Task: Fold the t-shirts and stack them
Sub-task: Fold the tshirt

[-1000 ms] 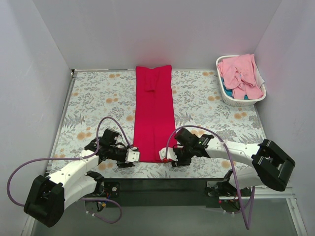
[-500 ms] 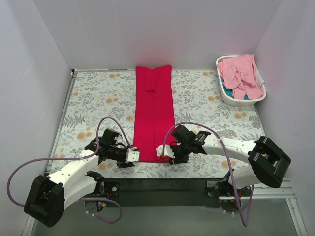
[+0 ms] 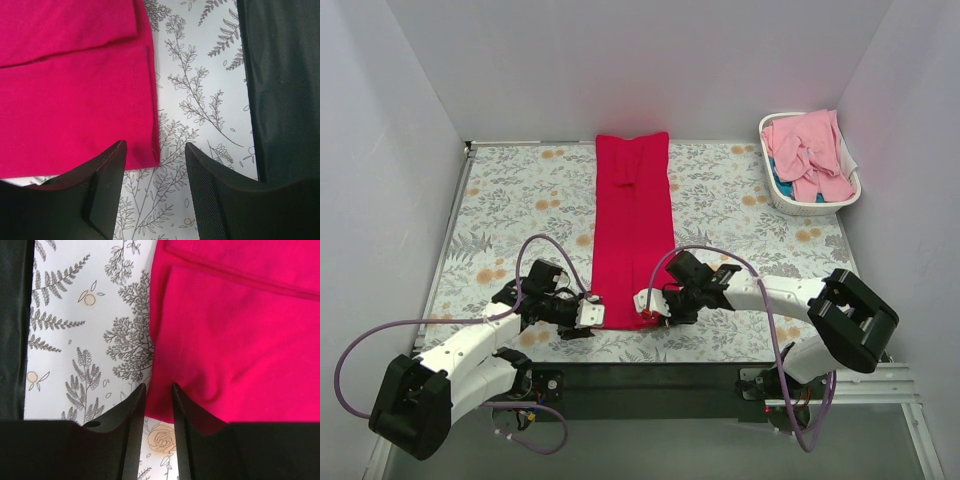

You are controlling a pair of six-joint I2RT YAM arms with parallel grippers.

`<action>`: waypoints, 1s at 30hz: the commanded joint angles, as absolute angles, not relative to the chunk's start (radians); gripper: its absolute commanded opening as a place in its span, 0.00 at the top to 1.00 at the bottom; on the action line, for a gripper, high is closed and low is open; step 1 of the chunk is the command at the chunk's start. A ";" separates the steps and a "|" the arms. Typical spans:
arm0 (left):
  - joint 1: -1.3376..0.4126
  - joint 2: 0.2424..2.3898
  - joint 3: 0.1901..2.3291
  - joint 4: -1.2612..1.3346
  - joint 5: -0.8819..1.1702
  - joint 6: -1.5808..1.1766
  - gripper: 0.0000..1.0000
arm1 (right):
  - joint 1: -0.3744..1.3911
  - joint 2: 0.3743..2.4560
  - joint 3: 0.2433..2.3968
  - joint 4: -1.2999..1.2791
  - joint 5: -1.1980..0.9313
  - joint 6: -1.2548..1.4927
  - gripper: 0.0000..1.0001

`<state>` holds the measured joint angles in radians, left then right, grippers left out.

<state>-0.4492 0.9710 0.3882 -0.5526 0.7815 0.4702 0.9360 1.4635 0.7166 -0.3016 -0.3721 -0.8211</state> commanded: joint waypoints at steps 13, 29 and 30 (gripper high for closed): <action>-0.454 0.965 0.433 -0.565 0.775 0.486 0.52 | 0.933 1.503 0.710 -0.420 -0.325 -0.821 0.99; -0.523 1.058 0.390 -0.462 0.649 0.488 0.60 | 0.933 1.506 0.779 -0.491 -0.357 -0.790 0.99; -0.532 1.063 0.385 -0.462 0.637 0.488 0.61 | 0.933 1.509 0.781 -0.489 -0.357 -0.785 0.99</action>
<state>-0.5076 1.0630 0.4072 -0.4870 0.6765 0.4725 0.9306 1.4815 0.7670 -0.4053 -0.3584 -0.8108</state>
